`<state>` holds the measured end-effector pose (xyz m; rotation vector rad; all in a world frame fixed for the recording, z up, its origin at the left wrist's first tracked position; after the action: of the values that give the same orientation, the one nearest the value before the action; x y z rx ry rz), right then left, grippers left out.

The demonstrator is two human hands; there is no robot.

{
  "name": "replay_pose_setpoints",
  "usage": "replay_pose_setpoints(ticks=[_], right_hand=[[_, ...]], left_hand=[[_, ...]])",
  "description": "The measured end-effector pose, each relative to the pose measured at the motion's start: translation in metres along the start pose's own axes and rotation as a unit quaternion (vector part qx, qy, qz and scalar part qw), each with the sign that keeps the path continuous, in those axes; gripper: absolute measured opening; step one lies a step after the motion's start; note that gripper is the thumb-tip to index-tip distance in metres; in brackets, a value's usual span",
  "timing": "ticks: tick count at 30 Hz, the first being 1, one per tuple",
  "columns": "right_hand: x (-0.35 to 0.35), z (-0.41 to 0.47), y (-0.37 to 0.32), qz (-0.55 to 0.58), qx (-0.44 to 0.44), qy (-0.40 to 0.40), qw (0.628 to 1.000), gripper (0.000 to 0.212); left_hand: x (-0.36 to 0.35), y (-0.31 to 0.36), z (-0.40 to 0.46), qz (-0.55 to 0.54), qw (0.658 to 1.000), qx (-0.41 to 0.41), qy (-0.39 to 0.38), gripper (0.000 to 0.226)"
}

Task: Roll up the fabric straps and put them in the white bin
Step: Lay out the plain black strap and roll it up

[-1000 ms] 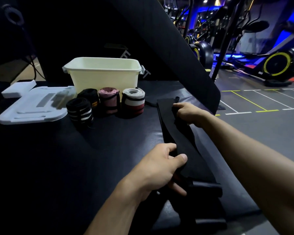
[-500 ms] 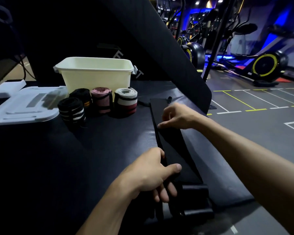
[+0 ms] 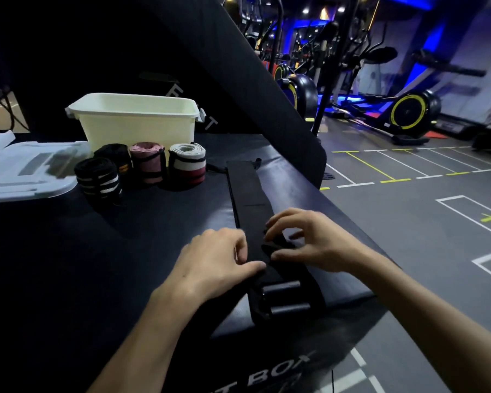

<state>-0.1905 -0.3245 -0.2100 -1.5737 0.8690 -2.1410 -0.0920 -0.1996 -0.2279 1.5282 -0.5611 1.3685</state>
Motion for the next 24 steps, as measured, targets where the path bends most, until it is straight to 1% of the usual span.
replay_pose_setpoints(ticks=[2, 5, 6, 9, 12, 14, 16, 18, 19, 21, 24], right_hand=[[0.003, -0.019, 0.007, -0.027, -0.024, 0.042, 0.998, 0.037], [0.004, -0.033, 0.025, -0.049, -0.118, 0.075, 0.989, 0.062], [0.003, -0.034, 0.027, -0.051, -0.135, 0.077, 0.987, 0.062], [0.002, -0.026, 0.028, -0.016, -0.158, 0.087, 0.984, 0.049], [0.002, -0.013, 0.041, 0.006, -0.213, 0.095, 0.972, 0.042], [0.002, -0.004, 0.050, 0.031, -0.255, 0.085, 0.963, 0.039], [-0.001, 0.002, 0.056, 0.084, -0.291, 0.068, 0.951, 0.044], [-0.005, 0.007, 0.059, 0.125, -0.314, 0.043, 0.940, 0.041], [-0.007, 0.009, 0.061, 0.136, -0.318, 0.033, 0.938, 0.041], [-0.009, 0.017, 0.065, 0.148, -0.311, 0.038, 0.938, 0.044], [-0.004, 0.034, 0.072, 0.137, -0.276, 0.093, 0.947, 0.044]], left_hand=[[0.003, 0.005, -0.001, -0.016, 0.999, -0.038, 0.016, 0.033], [-0.001, 0.013, -0.004, -0.013, 0.997, -0.082, 0.003, 0.023], [-0.002, 0.014, -0.004, -0.017, 0.996, -0.086, 0.003, 0.021], [-0.004, 0.014, -0.006, -0.022, 0.996, -0.084, 0.003, 0.020], [-0.004, 0.013, -0.005, -0.039, 0.996, -0.084, 0.001, 0.021], [-0.004, 0.012, -0.004, -0.045, 0.995, -0.085, 0.002, 0.021], [-0.004, 0.011, -0.003, -0.052, 0.995, -0.085, 0.003, 0.021], [-0.003, 0.011, -0.002, -0.060, 0.994, -0.091, 0.005, 0.020], [-0.003, 0.011, -0.001, -0.065, 0.993, -0.096, 0.006, 0.020], [-0.001, 0.013, 0.001, -0.077, 0.991, -0.111, 0.014, 0.017], [0.004, 0.015, 0.006, -0.098, 0.985, -0.135, 0.037, 0.011]])
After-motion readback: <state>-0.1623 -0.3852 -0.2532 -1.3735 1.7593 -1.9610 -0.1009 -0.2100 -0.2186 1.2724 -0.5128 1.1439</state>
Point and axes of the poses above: each hand's wrist, its own z-axis towards the middle knuckle, its own x-axis out of the back of the hand, y = z × x, the point moved 10 cm from there along z, towards the middle knuckle, and after that the axes turned 9 degrees about z, right-handed, at the moved point
